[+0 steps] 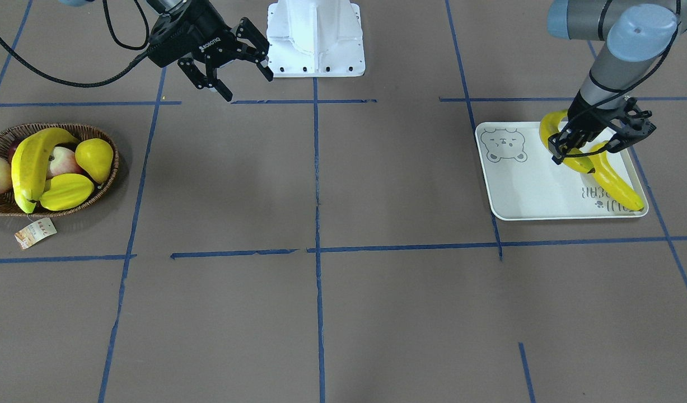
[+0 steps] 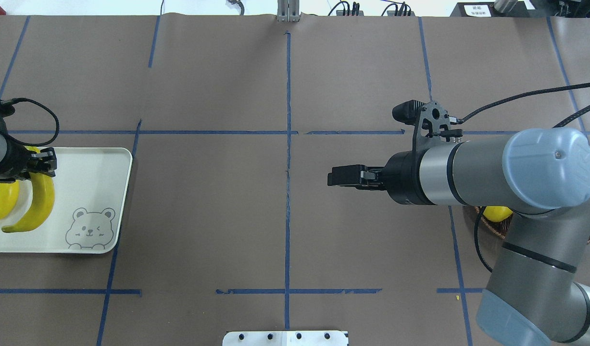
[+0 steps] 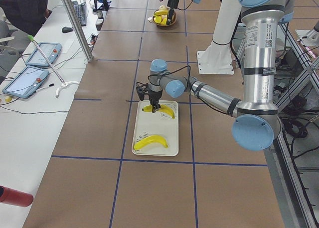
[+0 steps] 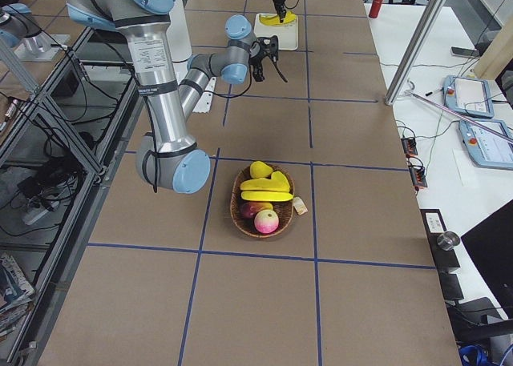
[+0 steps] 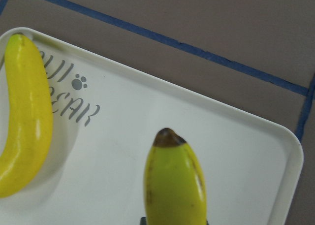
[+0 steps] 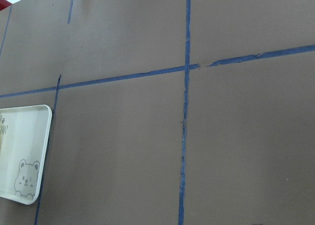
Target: Transfer all bananas from basket to plate
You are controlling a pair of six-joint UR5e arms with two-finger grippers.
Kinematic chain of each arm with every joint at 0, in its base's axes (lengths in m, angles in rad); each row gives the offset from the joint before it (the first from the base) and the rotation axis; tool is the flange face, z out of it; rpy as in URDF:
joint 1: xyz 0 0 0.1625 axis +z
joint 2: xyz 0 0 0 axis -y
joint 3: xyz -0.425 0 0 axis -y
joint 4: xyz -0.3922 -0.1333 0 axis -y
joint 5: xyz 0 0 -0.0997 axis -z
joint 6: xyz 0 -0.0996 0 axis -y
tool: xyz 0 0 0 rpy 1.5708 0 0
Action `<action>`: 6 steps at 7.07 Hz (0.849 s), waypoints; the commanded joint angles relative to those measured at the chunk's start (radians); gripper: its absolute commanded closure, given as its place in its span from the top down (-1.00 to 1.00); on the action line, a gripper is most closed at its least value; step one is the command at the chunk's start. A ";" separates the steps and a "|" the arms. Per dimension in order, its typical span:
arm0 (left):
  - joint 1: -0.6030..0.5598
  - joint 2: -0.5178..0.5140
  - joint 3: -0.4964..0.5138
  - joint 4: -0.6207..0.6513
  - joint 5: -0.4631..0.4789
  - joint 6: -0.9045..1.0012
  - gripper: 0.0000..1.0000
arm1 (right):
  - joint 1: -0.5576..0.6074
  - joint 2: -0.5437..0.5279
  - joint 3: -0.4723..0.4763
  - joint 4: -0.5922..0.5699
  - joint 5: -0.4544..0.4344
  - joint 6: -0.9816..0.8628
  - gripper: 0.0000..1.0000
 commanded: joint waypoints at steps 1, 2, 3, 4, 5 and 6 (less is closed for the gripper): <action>-0.002 -0.005 0.058 -0.006 0.022 0.006 -1.00 | 0.007 0.001 0.000 -0.001 0.000 0.000 1.00; 0.000 -0.005 0.073 -0.008 0.039 0.006 -0.96 | 0.006 0.001 -0.003 -0.001 0.000 0.000 1.00; 0.003 -0.011 0.113 -0.023 0.063 0.008 -0.88 | 0.007 0.002 -0.002 0.000 0.000 0.000 1.00; 0.000 -0.011 0.127 -0.037 0.064 0.064 -0.78 | 0.006 0.001 -0.005 -0.001 -0.001 0.000 1.00; -0.002 -0.011 0.133 -0.037 0.062 0.116 -0.76 | 0.007 0.001 -0.005 -0.001 -0.001 0.000 1.00; -0.002 -0.012 0.133 -0.037 0.062 0.120 0.49 | 0.007 0.002 -0.005 -0.001 -0.001 0.000 1.00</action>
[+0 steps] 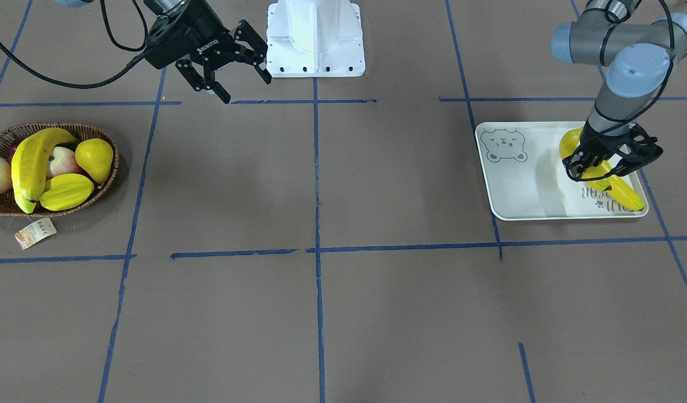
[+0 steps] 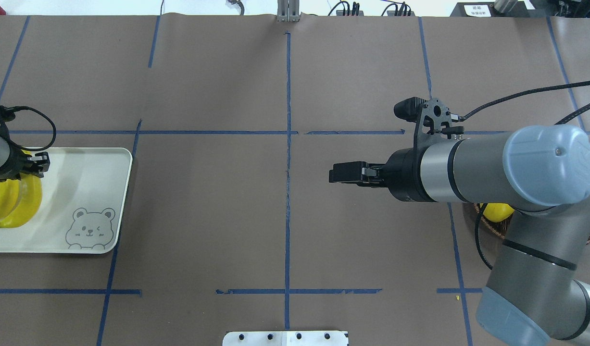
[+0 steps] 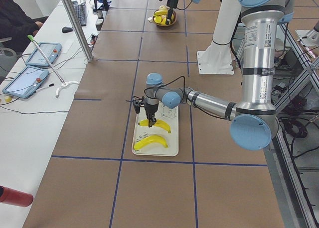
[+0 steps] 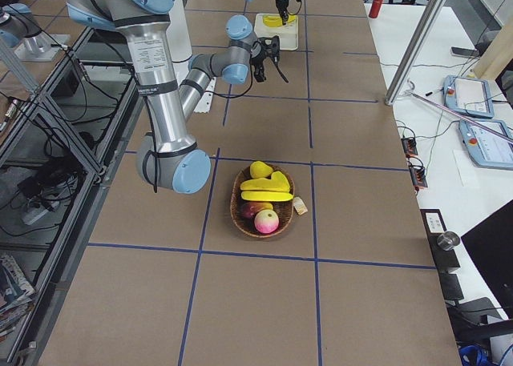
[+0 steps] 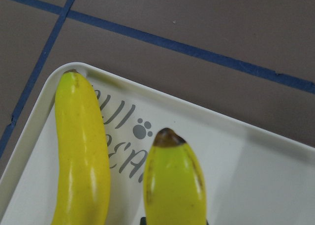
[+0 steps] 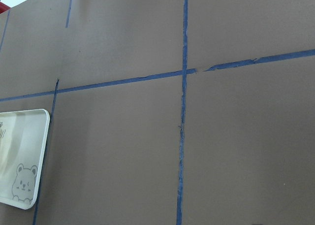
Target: Transfer all bananas from basket to plate
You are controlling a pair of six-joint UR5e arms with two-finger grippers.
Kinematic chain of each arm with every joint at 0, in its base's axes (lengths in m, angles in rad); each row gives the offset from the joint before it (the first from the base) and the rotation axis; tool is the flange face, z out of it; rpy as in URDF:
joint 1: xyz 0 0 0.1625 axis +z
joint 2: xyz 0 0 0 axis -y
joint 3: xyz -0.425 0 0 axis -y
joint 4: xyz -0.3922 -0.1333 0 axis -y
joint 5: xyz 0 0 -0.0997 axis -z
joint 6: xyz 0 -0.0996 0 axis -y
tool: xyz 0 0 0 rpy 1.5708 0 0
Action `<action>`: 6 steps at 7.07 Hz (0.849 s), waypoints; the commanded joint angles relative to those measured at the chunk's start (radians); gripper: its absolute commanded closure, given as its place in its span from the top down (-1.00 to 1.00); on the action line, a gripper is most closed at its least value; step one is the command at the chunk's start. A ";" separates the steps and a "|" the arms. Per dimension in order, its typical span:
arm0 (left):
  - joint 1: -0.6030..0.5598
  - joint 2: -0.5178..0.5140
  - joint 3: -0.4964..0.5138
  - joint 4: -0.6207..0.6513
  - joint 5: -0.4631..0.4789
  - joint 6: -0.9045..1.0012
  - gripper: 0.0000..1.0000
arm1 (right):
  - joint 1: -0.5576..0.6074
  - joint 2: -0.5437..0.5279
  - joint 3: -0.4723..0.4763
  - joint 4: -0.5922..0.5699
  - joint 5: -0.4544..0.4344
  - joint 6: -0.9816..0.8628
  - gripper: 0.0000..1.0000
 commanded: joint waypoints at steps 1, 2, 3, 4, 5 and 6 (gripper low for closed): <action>-0.002 0.000 0.004 -0.004 0.001 0.024 0.99 | 0.002 0.000 0.000 0.000 0.001 0.000 1.00; -0.002 -0.001 -0.012 -0.004 0.001 0.024 1.00 | 0.008 -0.002 0.001 0.000 0.004 0.000 1.00; -0.004 -0.003 -0.033 -0.005 -0.002 0.022 1.00 | 0.035 -0.037 0.015 -0.011 0.017 -0.003 1.00; -0.004 -0.009 -0.082 -0.004 -0.010 0.022 1.00 | 0.084 -0.087 0.032 -0.023 0.043 -0.017 1.00; -0.002 -0.027 -0.145 0.012 -0.024 0.008 1.00 | 0.150 -0.152 0.045 -0.037 0.111 -0.052 1.00; -0.001 -0.034 -0.183 0.012 -0.092 0.005 1.00 | 0.187 -0.230 0.062 -0.037 0.138 -0.080 1.00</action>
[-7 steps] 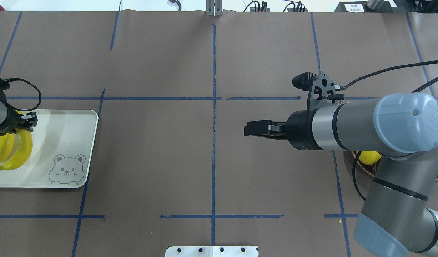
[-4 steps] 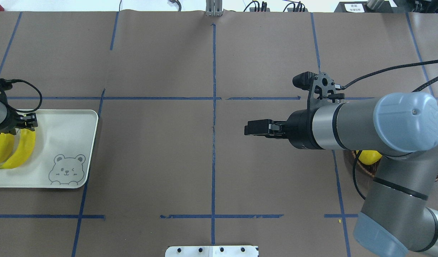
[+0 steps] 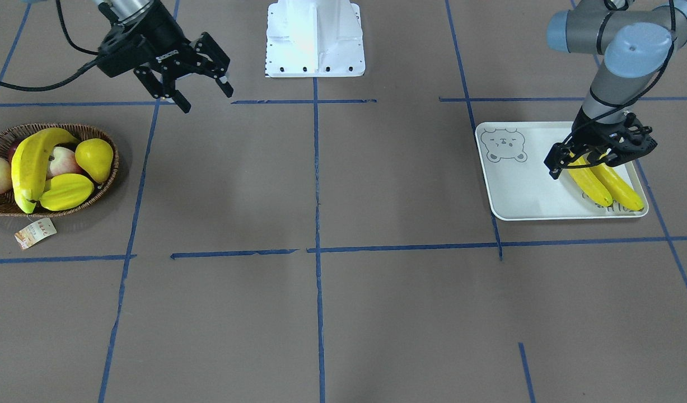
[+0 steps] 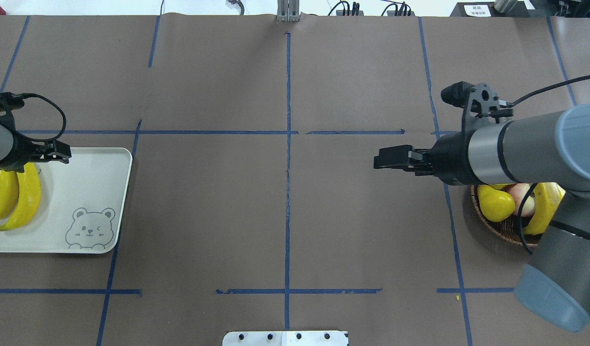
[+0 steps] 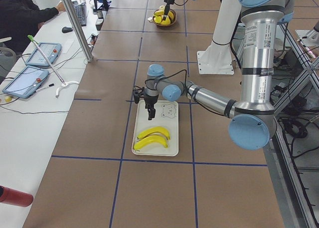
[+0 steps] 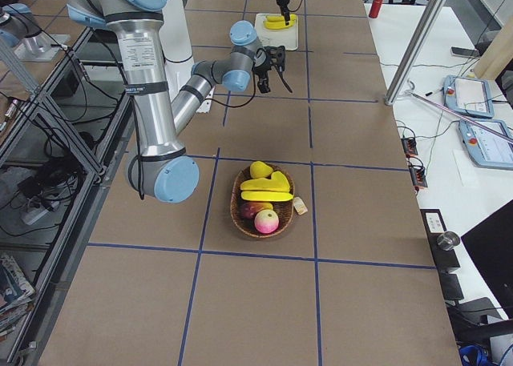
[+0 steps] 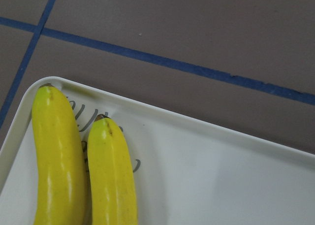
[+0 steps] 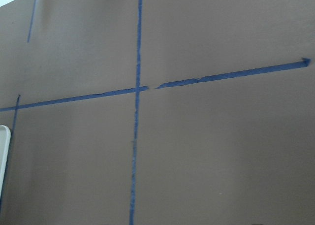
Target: Transfer all bananas from basket to plate
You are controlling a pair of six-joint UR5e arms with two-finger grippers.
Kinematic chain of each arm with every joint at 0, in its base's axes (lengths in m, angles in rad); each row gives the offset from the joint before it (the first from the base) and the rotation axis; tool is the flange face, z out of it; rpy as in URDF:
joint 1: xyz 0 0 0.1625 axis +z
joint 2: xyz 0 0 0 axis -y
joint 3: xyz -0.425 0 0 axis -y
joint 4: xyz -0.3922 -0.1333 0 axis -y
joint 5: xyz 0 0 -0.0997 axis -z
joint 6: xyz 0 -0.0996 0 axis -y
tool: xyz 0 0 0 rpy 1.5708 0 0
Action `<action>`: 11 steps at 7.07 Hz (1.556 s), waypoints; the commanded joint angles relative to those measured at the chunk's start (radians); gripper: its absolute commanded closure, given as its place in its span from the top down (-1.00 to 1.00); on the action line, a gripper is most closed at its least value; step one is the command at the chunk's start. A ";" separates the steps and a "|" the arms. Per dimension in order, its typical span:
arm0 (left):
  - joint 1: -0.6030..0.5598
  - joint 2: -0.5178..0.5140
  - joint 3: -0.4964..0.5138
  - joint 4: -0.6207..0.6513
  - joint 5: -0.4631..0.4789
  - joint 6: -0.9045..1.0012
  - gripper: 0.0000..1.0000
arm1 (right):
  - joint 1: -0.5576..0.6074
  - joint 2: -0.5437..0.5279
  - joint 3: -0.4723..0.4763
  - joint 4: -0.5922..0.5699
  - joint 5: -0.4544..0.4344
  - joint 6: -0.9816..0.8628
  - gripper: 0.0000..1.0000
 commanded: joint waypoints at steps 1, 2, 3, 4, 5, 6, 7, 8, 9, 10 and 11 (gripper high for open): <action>0.005 -0.042 -0.095 0.005 -0.099 -0.046 1.00 | 0.070 -0.164 0.021 -0.006 0.046 -0.089 1.00; 0.009 -0.116 -0.110 0.007 -0.142 -0.162 1.00 | 0.087 -0.235 0.029 0.001 0.052 -0.108 1.00; 0.034 -0.192 -0.111 0.008 -0.145 -0.279 1.00 | 0.108 -0.311 0.032 0.023 0.071 -0.126 1.00; 0.078 -0.233 -0.111 0.008 -0.139 -0.338 1.00 | 0.138 -0.400 0.012 0.109 0.075 -0.233 1.00; 0.087 -0.258 -0.114 0.016 -0.137 -0.378 1.00 | 0.199 -0.450 -0.052 0.198 0.122 -0.323 1.00; 0.091 -0.260 -0.129 0.016 -0.136 -0.386 1.00 | 0.266 -0.453 -0.168 0.298 0.205 -0.358 1.00; 0.107 -0.267 -0.130 0.016 -0.133 -0.399 1.00 | 0.282 -0.462 -0.260 0.408 0.215 -0.367 1.00; 0.132 -0.277 -0.131 0.014 -0.130 -0.403 1.00 | 0.284 -0.464 -0.279 0.411 0.212 -0.366 1.00; 0.140 -0.289 -0.131 0.014 -0.130 -0.403 1.00 | 0.291 -0.473 -0.279 0.411 0.216 -0.367 1.00; 0.140 -0.289 -0.131 0.014 -0.130 -0.403 1.00 | 0.291 -0.485 -0.290 0.409 0.215 -0.367 1.00; 0.140 -0.289 -0.131 0.014 -0.130 -0.403 1.00 | 0.290 -0.485 -0.301 0.408 0.215 -0.366 1.00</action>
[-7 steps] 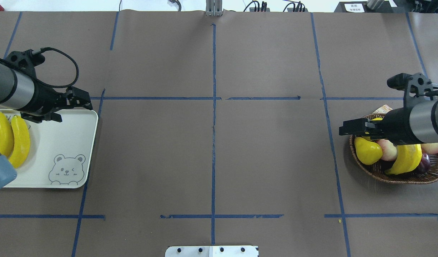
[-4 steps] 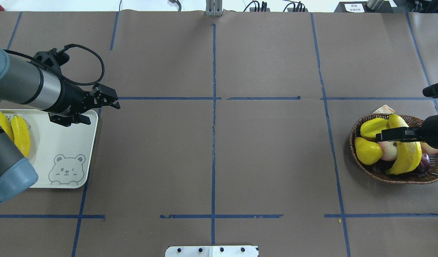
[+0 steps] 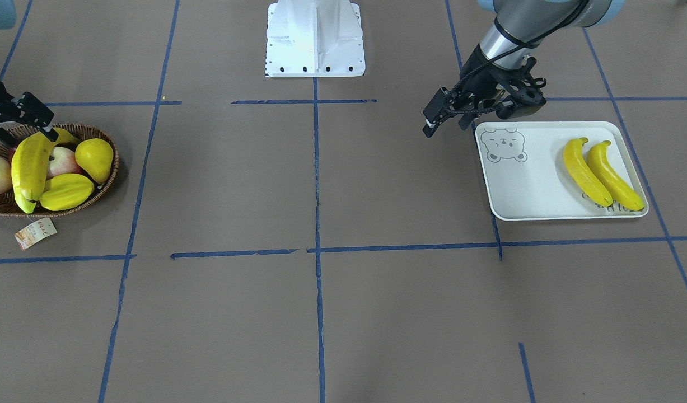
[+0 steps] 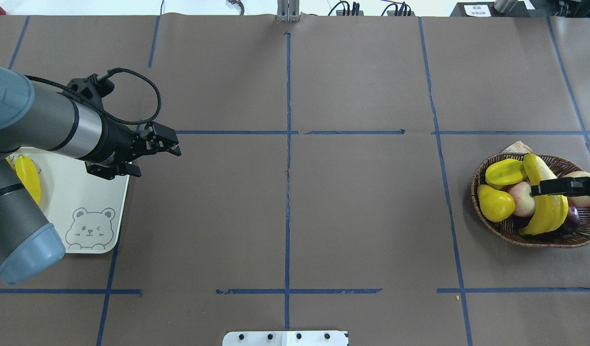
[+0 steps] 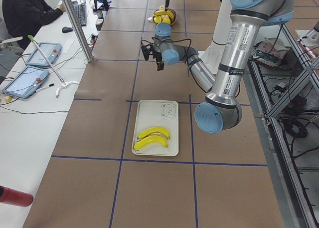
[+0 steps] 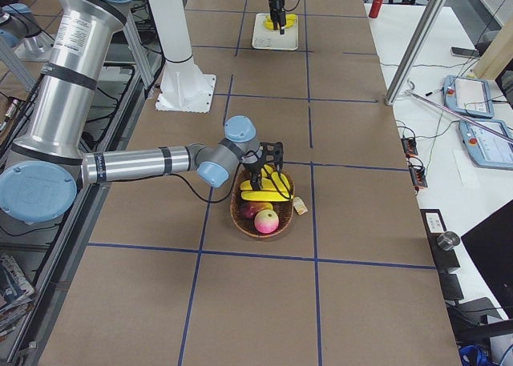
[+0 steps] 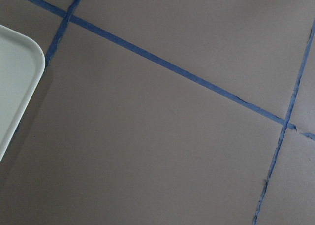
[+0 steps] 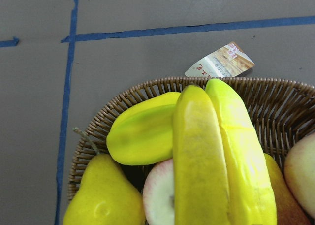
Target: Transfer all bananas from basket to plate
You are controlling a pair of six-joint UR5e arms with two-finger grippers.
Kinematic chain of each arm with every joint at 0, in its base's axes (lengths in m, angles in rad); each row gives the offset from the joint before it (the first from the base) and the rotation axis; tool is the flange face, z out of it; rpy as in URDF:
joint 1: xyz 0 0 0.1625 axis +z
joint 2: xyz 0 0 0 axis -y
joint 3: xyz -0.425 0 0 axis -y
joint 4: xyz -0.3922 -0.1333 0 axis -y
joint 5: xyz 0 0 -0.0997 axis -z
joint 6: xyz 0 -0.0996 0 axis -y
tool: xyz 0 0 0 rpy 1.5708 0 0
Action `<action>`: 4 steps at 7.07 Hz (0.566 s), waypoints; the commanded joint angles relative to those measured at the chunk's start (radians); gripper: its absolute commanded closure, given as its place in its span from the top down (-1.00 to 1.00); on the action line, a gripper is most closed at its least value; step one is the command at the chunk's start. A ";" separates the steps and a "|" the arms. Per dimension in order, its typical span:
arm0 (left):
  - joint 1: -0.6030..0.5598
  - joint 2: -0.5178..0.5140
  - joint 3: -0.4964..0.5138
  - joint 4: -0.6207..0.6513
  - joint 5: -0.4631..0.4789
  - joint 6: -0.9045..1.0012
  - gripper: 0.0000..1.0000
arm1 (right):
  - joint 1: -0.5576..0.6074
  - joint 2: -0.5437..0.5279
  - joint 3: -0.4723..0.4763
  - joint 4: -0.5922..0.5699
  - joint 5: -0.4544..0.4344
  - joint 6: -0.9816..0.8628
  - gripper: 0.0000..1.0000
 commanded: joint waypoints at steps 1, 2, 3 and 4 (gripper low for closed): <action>0.002 -0.002 -0.002 0.000 0.000 0.000 1.00 | -0.003 0.002 -0.017 -0.001 0.000 0.010 0.84; 0.000 -0.002 -0.002 0.000 0.000 0.000 1.00 | -0.006 0.007 -0.020 -0.001 0.002 0.010 0.83; 0.000 0.001 -0.003 0.000 0.000 0.001 1.00 | -0.006 0.010 -0.023 -0.003 0.002 0.010 0.83; 0.000 0.001 -0.003 0.000 -0.001 0.001 1.00 | -0.009 0.013 -0.036 -0.001 0.002 0.010 0.84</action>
